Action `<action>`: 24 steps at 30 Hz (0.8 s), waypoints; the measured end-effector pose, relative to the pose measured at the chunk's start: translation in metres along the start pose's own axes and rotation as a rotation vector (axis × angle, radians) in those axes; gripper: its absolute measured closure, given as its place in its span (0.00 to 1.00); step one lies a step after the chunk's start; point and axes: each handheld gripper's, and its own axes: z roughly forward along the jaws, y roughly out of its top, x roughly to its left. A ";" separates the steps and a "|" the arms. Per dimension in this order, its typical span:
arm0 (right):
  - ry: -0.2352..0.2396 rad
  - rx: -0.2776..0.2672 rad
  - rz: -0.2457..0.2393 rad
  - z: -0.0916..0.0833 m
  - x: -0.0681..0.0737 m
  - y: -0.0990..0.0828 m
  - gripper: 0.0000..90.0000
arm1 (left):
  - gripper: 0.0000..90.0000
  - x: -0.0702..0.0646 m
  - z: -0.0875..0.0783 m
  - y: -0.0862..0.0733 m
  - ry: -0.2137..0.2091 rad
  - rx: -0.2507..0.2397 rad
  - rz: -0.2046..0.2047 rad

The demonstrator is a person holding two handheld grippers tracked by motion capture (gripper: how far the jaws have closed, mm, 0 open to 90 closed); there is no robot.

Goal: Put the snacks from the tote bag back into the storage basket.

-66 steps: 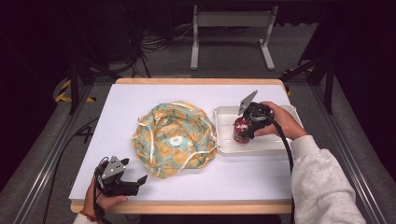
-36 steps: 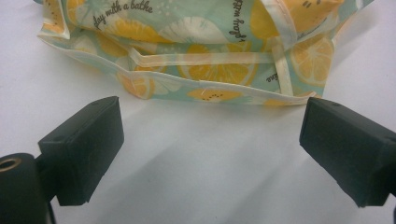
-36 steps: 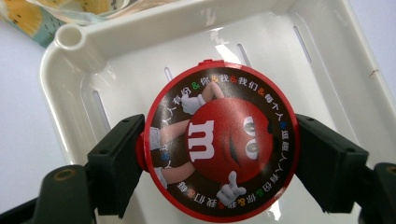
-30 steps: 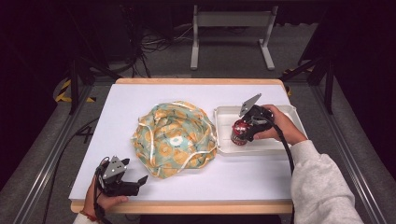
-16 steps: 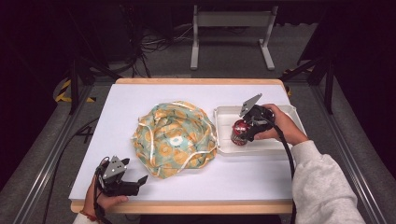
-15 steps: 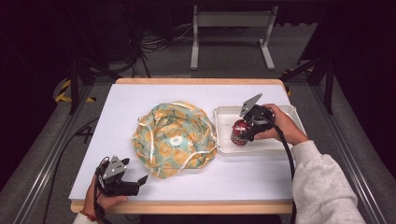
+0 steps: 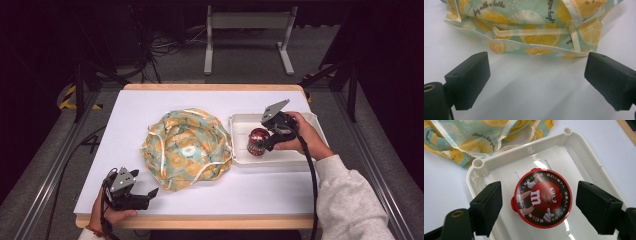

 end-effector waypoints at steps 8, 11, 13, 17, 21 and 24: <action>-0.061 -0.031 0.078 -0.009 0.006 -0.012 0.16 | 0.08 0.000 0.000 0.001 0.006 -0.004 -0.002; -0.069 -0.036 0.095 -0.012 0.007 -0.017 0.15 | 0.08 0.000 0.001 0.001 0.009 -0.001 0.003; -0.071 -0.035 0.095 -0.013 0.008 -0.021 0.15 | 0.08 0.000 0.002 0.002 0.011 0.002 0.001; -0.111 -0.043 0.116 -0.016 0.012 -0.028 0.12 | 0.08 0.000 0.002 0.002 0.009 0.008 0.007; -0.120 -0.069 0.136 -0.020 0.014 -0.036 0.12 | 0.08 -0.001 0.003 0.002 0.006 0.011 0.007; -0.126 -0.070 0.141 -0.022 0.015 -0.040 0.12 | 0.08 -0.001 0.003 0.002 0.009 0.009 0.007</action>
